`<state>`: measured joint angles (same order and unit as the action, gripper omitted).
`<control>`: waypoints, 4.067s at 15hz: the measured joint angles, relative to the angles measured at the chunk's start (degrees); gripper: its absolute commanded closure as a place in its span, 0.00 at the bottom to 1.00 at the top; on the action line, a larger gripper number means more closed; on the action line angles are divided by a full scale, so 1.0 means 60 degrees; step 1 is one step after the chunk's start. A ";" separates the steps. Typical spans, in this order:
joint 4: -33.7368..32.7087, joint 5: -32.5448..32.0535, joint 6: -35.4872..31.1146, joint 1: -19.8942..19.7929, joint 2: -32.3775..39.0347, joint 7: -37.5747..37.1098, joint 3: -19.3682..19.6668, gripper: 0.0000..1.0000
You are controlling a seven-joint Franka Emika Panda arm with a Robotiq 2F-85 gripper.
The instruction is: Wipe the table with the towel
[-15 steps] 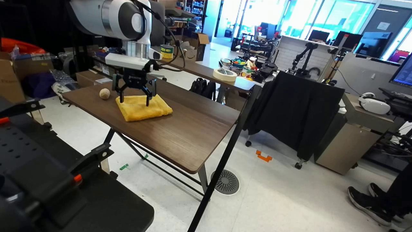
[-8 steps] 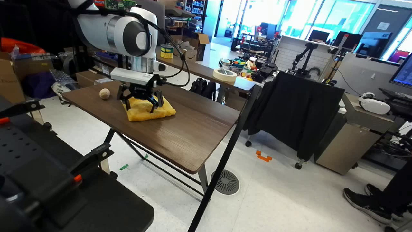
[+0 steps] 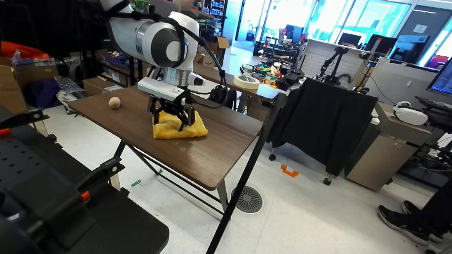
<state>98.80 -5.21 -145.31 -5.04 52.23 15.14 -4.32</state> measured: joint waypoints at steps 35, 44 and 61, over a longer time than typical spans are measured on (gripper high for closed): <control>0.1292 0.1395 -0.1018 0.2647 -0.1725 -0.7697 0.1861 0.00; 0.1304 0.1372 -0.1014 0.2647 -0.1434 -0.7796 0.1940 0.00; 0.0721 0.1506 -0.0982 0.2477 -0.0298 -0.7651 0.2196 0.00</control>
<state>103.12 3.83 -151.20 9.83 50.44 -30.77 8.86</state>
